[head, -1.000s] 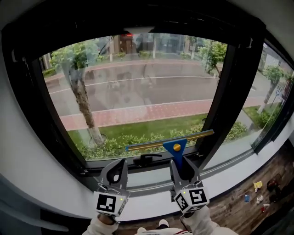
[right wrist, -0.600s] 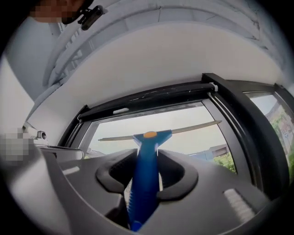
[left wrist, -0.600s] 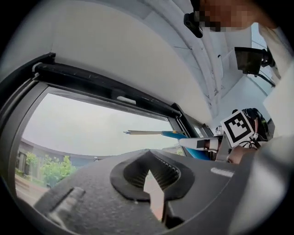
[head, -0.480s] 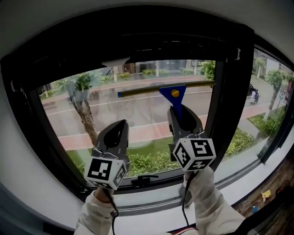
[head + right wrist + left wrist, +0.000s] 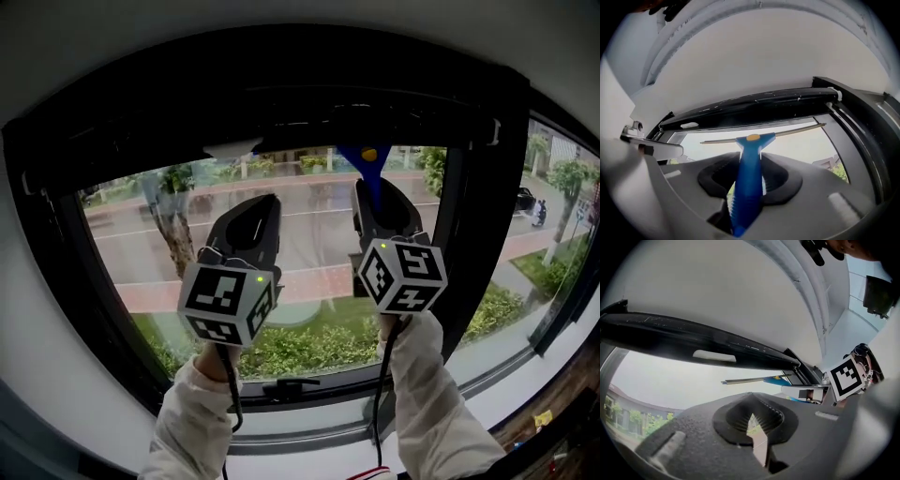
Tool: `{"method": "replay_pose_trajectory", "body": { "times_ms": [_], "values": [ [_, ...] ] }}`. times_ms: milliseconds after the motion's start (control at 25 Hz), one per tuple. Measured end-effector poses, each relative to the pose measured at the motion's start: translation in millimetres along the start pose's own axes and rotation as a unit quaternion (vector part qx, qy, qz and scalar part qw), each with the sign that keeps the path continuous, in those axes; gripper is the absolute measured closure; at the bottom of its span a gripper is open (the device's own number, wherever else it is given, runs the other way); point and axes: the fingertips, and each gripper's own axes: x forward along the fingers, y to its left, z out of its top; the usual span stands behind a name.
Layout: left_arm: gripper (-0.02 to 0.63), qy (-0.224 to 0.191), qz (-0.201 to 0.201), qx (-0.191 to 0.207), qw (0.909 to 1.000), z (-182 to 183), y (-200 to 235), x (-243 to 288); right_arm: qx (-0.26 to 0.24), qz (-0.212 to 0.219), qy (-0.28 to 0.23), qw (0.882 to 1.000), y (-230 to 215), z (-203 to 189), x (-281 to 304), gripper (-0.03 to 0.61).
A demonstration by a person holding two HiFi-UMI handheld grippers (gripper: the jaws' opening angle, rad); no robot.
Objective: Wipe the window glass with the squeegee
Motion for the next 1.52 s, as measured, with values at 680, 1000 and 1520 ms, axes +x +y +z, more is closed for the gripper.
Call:
{"method": "replay_pose_trajectory", "body": {
  "times_ms": [680,1000,1520],
  "values": [
    [0.615,-0.019,-0.009,0.018,0.9996,34,-8,28,0.011,0.01,-0.004,1.0,-12,26,40,0.437],
    [0.615,-0.008,-0.007,0.031,0.9995,6,-20,19,0.015,0.004,-0.002,1.0,-15,9,27,0.437],
    [0.615,0.022,-0.026,-0.034,0.9988,-58,-47,7,0.01,0.007,0.023,1.0,-14,-40,-13,0.437]
  ]
}}
